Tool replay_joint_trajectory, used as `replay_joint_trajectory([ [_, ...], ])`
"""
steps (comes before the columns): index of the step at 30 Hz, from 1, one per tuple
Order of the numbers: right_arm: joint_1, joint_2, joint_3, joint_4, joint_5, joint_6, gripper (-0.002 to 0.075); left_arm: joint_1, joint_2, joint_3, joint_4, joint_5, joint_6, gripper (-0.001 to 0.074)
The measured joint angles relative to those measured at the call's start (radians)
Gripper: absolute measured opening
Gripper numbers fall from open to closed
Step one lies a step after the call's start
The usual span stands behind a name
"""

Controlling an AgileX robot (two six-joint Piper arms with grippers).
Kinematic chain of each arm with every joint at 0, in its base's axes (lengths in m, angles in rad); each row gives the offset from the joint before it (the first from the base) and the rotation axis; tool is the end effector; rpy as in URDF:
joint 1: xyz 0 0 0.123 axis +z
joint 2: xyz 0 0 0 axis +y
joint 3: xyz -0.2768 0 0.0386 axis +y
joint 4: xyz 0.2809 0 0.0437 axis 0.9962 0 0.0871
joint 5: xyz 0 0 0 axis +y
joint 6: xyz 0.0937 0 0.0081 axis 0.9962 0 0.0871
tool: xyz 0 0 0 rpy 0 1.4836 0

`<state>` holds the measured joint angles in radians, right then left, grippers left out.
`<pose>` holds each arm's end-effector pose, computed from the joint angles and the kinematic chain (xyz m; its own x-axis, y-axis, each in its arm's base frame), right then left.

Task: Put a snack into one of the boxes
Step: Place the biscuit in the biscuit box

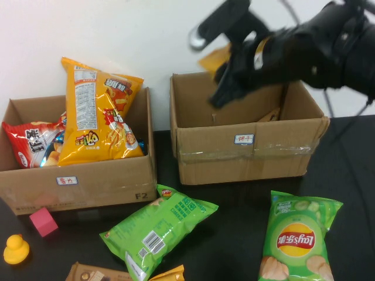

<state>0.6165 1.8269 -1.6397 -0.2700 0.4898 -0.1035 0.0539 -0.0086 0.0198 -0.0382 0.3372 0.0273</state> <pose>0.3902 0.2620 0.3209 -0.2536 -0.5887 -0.7675 -0.6084 0.7140 -0.3466 0.0950 0.0039 0.1754 -0.2573 -0.0226 -0.9661 -0.0439 0.9990 -0.0117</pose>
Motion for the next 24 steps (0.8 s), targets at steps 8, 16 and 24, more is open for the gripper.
replay_joint_trajectory([
  [8,-0.134,0.21,-0.155,0.024,-0.096,0.0,0.0399,0.0,0.0,0.0,0.0,0.0,0.0,-0.0002],
  [16,-0.176,0.256,-0.211,0.033,0.036,0.024,0.0344,0.0,0.0,0.0,0.0,0.0,0.0,-0.0002],
  [24,-0.176,-0.052,-0.101,0.123,0.091,-0.003,0.0014,0.0,0.0,0.0,0.0,0.0,0.0,-0.0002],
])
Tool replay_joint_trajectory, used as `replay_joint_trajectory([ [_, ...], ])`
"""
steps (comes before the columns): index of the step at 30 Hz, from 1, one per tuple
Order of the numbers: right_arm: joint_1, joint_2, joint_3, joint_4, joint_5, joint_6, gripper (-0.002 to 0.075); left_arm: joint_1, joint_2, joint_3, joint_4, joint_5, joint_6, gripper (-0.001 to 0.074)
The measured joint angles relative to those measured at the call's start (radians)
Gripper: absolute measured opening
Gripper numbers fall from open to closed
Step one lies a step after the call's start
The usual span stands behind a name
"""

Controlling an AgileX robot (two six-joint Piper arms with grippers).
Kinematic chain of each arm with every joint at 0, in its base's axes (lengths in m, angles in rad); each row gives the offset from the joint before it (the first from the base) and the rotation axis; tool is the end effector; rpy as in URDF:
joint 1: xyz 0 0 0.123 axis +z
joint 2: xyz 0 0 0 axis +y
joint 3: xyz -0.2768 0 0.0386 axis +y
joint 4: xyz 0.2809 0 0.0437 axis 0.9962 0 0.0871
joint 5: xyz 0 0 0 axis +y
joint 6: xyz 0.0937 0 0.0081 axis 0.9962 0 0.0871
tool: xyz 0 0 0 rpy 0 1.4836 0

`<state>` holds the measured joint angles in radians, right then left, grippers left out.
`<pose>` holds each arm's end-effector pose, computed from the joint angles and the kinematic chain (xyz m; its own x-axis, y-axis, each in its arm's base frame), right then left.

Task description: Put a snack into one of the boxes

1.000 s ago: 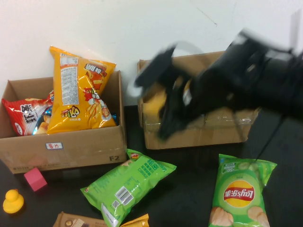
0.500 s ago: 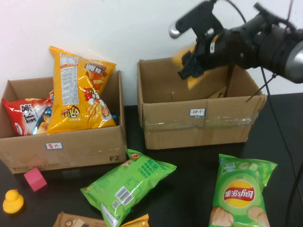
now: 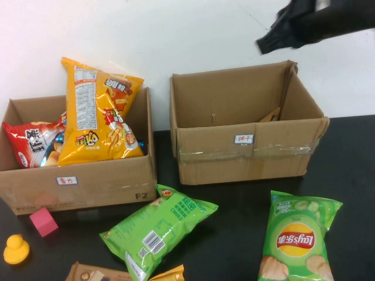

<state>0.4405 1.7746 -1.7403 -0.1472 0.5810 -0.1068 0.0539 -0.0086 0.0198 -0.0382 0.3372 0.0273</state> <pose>0.4168 0.1881 0.3734 -0.3574 -0.4198 -0.8343 -0.4555 0.8582 -0.2367 0.0950 0.0039 0.1754 -0.2573 -0.0226 -0.9661 -0.0439 0.9990 -0.0117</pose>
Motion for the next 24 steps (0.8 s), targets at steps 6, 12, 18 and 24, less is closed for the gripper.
replay_joint_trajectory([
  [6,0.028,-0.321,0.336,0.068,-0.148,-0.08,0.0,0.0,0.0,0.0,0.0,0.0,0.0,-0.0002],
  [12,0.031,-0.623,0.645,0.076,-0.078,-0.096,0.0,0.0,0.0,0.0,0.0,0.0,0.0,-0.0002],
  [18,0.031,-0.937,0.979,0.101,-0.198,-0.103,-0.0001,0.0,0.0,0.0,0.0,0.0,0.0,-0.0002],
  [24,0.031,-1.147,1.317,0.137,-0.401,-0.103,-0.0001,0.0,0.0,0.0,0.0,0.0,0.0,-0.0002],
])
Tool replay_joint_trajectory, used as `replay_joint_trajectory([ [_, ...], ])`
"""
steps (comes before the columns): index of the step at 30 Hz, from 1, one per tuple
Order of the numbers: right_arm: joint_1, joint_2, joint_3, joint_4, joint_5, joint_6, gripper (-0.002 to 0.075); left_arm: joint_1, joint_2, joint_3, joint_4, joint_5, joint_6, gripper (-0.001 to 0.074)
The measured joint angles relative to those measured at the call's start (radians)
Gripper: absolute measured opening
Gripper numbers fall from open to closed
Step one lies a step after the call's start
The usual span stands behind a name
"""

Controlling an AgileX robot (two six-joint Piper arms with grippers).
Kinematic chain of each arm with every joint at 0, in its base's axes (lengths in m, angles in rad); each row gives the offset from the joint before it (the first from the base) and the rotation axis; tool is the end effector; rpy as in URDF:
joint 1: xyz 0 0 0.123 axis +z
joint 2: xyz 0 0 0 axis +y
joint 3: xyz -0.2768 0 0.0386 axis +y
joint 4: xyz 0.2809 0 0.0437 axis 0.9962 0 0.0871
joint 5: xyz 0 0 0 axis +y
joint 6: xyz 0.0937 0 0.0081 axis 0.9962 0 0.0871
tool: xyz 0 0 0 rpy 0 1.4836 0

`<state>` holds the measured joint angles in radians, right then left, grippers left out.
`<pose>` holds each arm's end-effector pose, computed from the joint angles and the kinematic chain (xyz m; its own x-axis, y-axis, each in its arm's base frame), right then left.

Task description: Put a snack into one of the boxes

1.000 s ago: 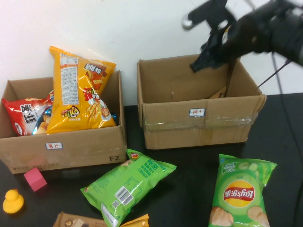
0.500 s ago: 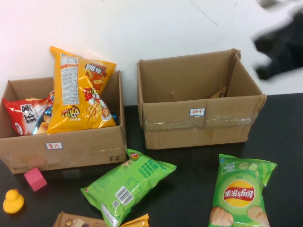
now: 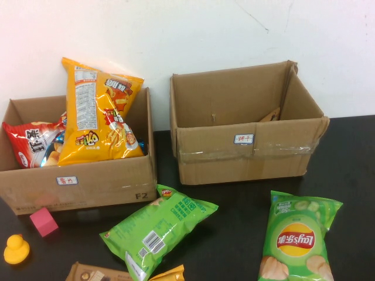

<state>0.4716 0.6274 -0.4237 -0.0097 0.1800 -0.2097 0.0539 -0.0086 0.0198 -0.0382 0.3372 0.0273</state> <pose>0.1537 0.0782 0.2751 -0.1556 -0.3235 -0.9334 -0.4986 0.8414 -0.2085 0.0950 0.0039 0.1754 -0.2573 -0.0226 -0.9661 -0.0439 0.9990 -0.0117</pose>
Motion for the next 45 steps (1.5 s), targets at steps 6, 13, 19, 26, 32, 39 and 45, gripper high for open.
replay_joint_trajectory([
  [6,-0.118,-0.215,0.233,0.017,-0.1,0.0,-0.0001,0.0,0.0,0.0,0.0,0.0,0.0,-0.0002],
  [13,-0.354,-0.445,0.375,0.019,-0.113,0.0,-0.0001,0.0,0.0,0.0,0.0,0.0,0.0,-0.0002],
  [19,-0.437,-0.582,0.45,0.04,-0.098,0.0,-0.0001,0.0,0.0,0.0,0.0,0.0,0.0,-0.0002],
  [26,-0.44,-0.617,0.451,0.136,0.038,0.0,-0.0001,0.0,0.0,0.0,0.0,0.0,0.0,-0.0002],
  [32,-0.44,-0.636,0.451,0.053,0.156,0.114,-0.0001,0.0,0.0,0.0,0.0,0.0,0.0,-0.0002],
  [39,-0.44,-0.636,0.451,-0.006,0.162,0.235,-0.0001,0.0,0.0,0.0,0.0,0.0,0.0,-0.0002],
  [45,-0.44,-0.636,0.451,-0.008,0.162,0.236,-0.0001,0.0,0.0,0.0,0.0,0.0,0.0,-0.0002],
])
